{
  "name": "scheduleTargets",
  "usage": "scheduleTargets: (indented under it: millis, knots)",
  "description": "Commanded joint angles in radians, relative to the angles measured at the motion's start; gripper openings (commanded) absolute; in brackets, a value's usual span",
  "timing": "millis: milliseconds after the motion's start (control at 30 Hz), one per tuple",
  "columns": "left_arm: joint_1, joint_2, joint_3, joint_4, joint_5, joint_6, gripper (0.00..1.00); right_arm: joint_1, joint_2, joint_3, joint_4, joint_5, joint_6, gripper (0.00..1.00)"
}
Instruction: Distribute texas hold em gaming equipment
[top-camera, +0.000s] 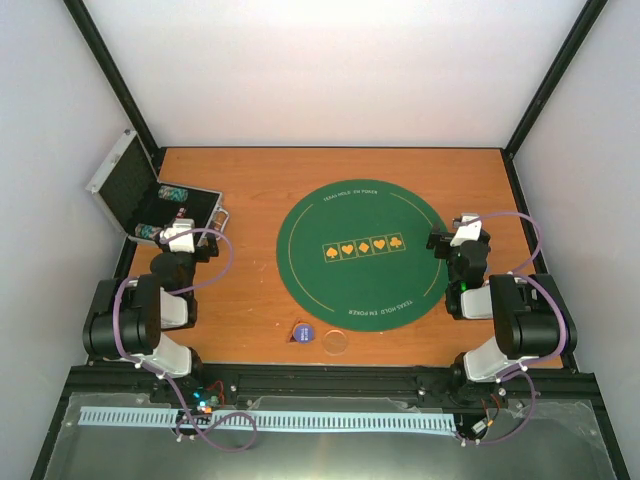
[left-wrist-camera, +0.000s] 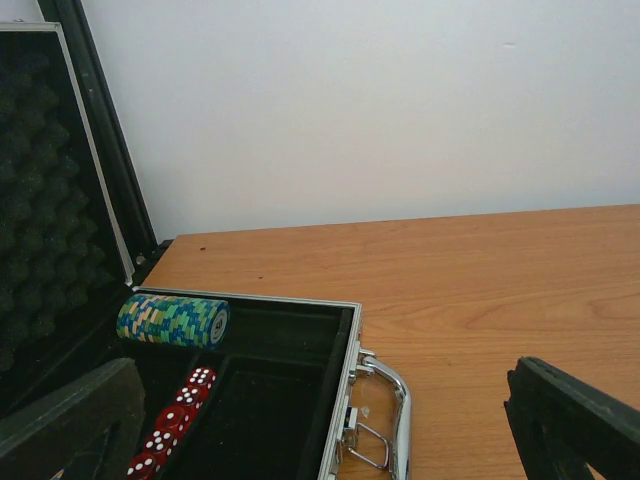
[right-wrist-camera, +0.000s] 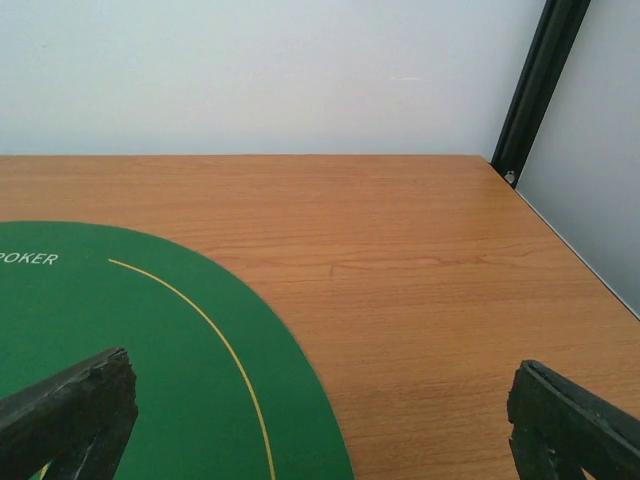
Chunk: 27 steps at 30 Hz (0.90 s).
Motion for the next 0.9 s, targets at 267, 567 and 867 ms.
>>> scheduleTargets:
  millis: [267, 567, 867]
  knots:
    - [0.008, 0.005, 0.025, 0.017, 0.003, -0.019, 1.00, -0.006, 0.002, 0.009, 0.014, -0.002, -0.010, 1.00]
    - [0.007, 0.004, 0.024, 0.017, 0.003, -0.019, 1.00, -0.007, -0.240, 0.157, -0.408, 0.068, 0.063, 1.00]
    - [0.008, -0.254, 0.116, -0.343, 0.197, 0.057, 1.00, -0.006, -0.624, 0.360, -0.865, -0.486, 0.270, 1.00]
